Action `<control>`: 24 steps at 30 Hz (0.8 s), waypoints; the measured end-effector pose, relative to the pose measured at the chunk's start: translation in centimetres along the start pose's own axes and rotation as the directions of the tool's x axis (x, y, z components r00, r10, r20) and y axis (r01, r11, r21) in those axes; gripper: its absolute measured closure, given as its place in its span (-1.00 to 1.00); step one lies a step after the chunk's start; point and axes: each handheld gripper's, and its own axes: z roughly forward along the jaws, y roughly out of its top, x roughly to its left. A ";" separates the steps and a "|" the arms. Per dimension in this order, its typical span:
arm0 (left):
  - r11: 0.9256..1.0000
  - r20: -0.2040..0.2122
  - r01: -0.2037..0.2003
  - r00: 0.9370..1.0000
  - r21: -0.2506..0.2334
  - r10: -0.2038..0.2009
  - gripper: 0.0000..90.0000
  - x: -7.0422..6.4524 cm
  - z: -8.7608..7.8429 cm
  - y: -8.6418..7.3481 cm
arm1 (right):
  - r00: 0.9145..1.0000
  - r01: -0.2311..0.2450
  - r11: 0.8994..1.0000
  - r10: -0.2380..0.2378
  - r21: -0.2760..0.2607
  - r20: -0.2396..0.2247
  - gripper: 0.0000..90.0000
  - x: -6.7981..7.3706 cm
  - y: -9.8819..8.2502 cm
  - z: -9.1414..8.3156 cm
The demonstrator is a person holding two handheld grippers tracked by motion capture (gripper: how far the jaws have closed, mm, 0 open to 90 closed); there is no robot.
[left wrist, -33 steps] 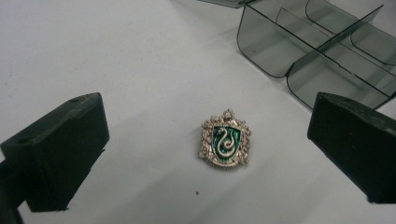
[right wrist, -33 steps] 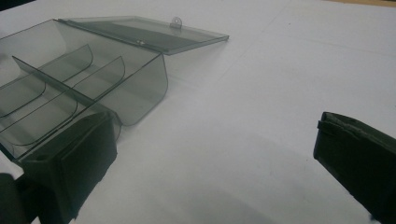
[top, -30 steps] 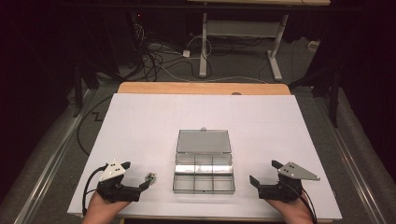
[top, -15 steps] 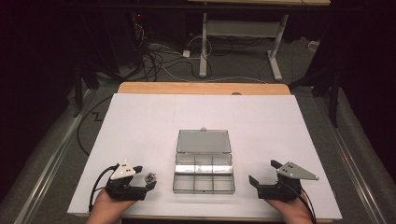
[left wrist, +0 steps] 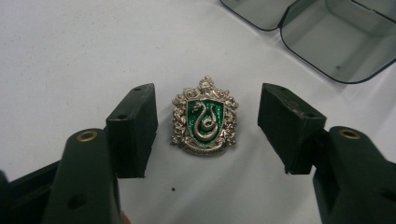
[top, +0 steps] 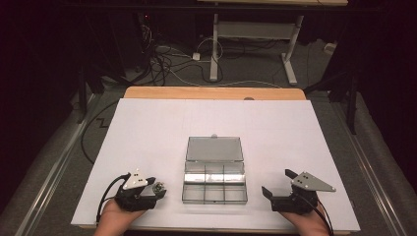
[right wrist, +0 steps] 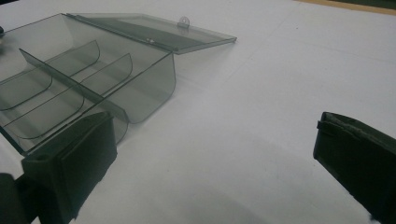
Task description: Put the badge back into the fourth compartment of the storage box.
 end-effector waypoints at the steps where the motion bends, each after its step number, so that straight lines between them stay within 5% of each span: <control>1: 1.000 0.000 0.002 1.000 0.002 -0.002 -0.13 0.0 0.1 0.0 | 1.000 0.002 1.000 -0.002 -0.002 0.001 -0.99 0.0 0.0 -0.1; 11: 1.000 -0.011 -0.023 1.000 0.019 0.023 0.03 -0.1 0.4 0.2 | 1.000 0.000 1.000 0.000 0.000 0.009 -0.99 -0.2 -0.1 -0.2; 24: 1.000 -0.013 -0.008 1.000 0.024 0.008 0.21 -0.1 0.2 0.2 | 1.000 -0.001 1.000 0.001 -0.002 0.006 -0.99 -0.2 -0.2 -0.2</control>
